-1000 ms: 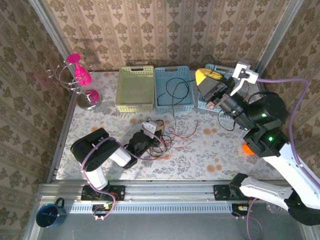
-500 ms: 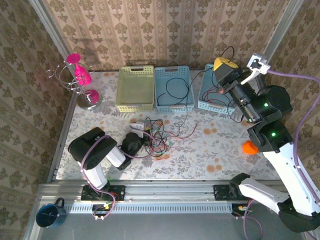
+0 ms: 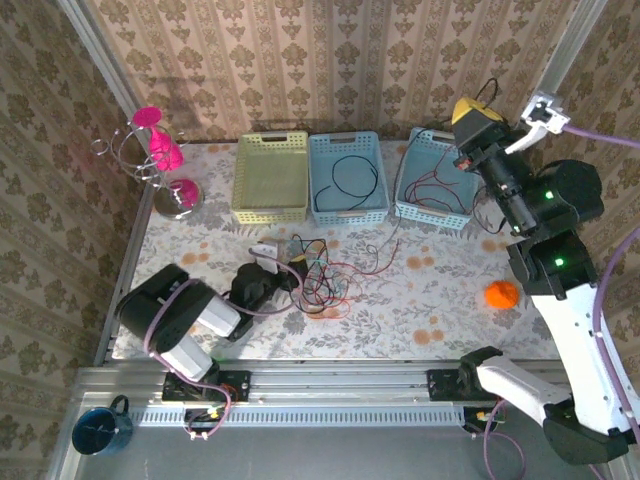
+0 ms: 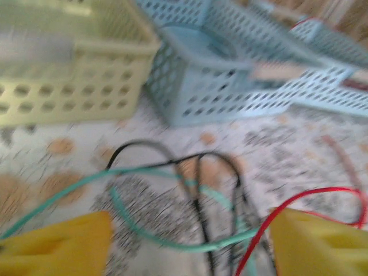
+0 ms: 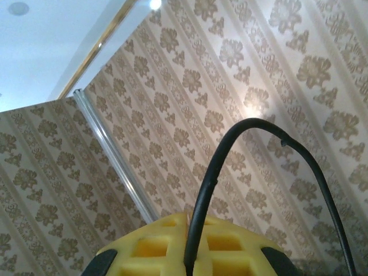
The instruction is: Untangle the cables
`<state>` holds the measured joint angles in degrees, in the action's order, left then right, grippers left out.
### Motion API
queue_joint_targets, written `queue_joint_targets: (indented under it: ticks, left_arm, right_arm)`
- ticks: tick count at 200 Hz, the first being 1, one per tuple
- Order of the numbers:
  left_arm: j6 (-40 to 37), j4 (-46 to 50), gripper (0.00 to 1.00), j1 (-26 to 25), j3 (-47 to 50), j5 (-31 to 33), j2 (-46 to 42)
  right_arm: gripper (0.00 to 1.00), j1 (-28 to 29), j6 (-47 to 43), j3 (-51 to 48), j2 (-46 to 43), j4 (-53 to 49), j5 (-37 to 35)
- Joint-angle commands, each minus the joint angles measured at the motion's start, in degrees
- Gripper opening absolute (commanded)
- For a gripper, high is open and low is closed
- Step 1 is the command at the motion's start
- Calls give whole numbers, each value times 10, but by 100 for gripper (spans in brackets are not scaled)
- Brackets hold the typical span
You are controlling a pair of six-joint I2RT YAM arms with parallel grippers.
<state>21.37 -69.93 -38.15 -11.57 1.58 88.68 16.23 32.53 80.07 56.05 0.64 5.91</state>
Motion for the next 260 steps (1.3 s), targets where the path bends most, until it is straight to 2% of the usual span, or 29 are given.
queue_joint_targets:
  ticks: [1, 16, 29, 49, 59, 96, 145, 153, 161, 169, 174, 179, 196, 223, 260]
  left_arm:
    - [-26, 78, 85, 0, -31, -67, -94]
    - [-69, 197, 87, -14, -70, -74, -167]
    - [-125, 299, 91, -47, -111, -65, -213]
    - [-184, 369, 100, -108, -167, -55, -245]
    - [-204, 392, 100, -133, -192, -56, -243]
    - [-263, 393, 100, -208, -263, -38, -197]
    - [-295, 302, 99, -235, -328, -41, -77]
    - [-295, 296, 94, -234, -337, -27, -61]
    - [-292, 290, 81, -231, -342, -23, -50]
    - [-283, 279, 49, -225, -340, -26, -42]
    - [-272, 269, 20, -222, -336, -23, -38]
    - [-263, 255, 0, -220, -328, -13, -38]
    - [-247, 212, 0, -218, -290, 8, -39]
    - [-228, 221, 0, -205, -227, 25, -44]
    - [-141, 122, 0, -139, -91, 34, -32]
  right_arm:
    - [0, -1, 40, -4, 7, 19, 30]
    - [0, 2, 56, -3, 14, 25, 45]
    - [0, 6, 57, 2, 18, 22, 49]
    - [0, 9, 58, 1, 19, 23, 46]
    - [0, 10, 59, 1, 18, 24, 45]
    - [0, 16, 60, 7, 19, 22, 45]
    - [0, 26, 65, 7, 15, 20, 45]
    - [0, 28, 64, 6, 14, 19, 45]
    - [0, 29, 63, 5, 11, 19, 44]
    - [0, 29, 60, 5, 9, 16, 41]
    - [0, 29, 56, 6, 7, 14, 39]
    - [0, 30, 50, 7, 6, 10, 36]
    - [0, 29, 32, 8, 3, 0, 25]
    - [0, 28, 12, 12, -1, 7, 3]
    - [0, 20, -24, 54, 12, -12, -24]
